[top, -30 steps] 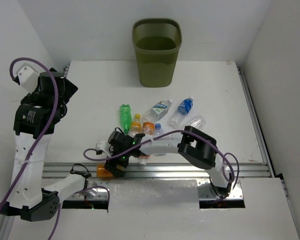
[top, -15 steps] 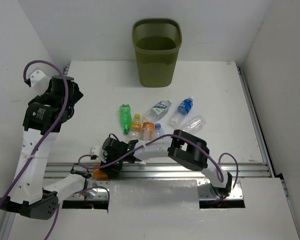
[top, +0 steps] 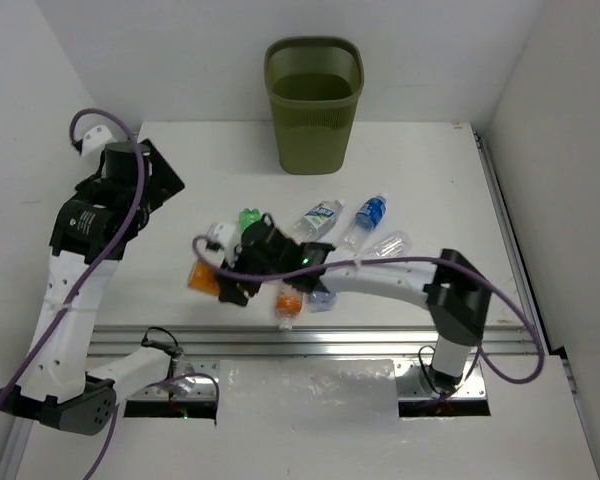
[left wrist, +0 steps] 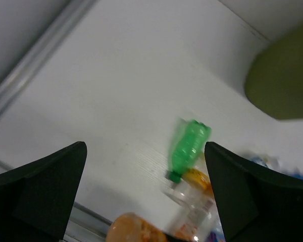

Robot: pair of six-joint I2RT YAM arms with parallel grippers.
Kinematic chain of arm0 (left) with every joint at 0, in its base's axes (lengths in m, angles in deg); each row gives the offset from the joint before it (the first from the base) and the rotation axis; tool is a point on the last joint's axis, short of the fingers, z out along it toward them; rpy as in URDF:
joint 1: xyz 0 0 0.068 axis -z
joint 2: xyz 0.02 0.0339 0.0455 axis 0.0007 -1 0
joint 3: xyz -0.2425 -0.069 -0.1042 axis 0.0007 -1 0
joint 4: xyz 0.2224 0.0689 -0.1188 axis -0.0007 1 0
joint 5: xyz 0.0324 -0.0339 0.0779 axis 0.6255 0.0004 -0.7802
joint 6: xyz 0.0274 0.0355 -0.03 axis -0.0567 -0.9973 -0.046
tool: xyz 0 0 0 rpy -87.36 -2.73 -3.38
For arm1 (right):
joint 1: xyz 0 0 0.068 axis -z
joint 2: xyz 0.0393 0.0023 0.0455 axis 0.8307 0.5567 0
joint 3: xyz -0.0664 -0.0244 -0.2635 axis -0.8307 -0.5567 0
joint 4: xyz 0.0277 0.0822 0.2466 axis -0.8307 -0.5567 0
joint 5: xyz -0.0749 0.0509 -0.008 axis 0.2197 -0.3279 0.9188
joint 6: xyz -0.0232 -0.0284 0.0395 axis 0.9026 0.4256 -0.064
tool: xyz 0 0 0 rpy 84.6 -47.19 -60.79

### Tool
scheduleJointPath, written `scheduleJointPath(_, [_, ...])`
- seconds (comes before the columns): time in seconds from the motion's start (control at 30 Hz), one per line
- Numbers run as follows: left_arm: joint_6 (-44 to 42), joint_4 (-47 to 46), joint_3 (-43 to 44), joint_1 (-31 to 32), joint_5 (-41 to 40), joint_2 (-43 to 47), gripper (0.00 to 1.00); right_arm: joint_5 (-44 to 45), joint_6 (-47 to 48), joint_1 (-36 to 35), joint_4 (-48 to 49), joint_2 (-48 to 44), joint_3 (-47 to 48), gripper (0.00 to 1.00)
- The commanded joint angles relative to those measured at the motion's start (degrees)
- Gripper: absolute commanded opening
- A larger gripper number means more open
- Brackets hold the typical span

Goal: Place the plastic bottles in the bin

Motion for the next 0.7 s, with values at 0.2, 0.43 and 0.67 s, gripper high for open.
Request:
scheduleJointPath(0.2, [-5.69, -27.69, -2.64, 3.26, 56.76, -5.23, 1.0, 2.82, -4.36, 17.54, -7.77, -11.96, -0.56, 0.22])
scheduleJointPath(0.43, [-5.84, -32.72, -2.91, 4.05, 62.5, -11.55, 1.0, 5.9, -4.88, 24.05, -9.72, -20.56, -1.87, 0.22])
scheduleJointPath(0.67, [-4.97, -34.83, -2.91, 6.69, 64.52, -16.04, 1.0, 4.68, -5.76, 25.64, -8.23, -22.16, -0.39, 0.22])
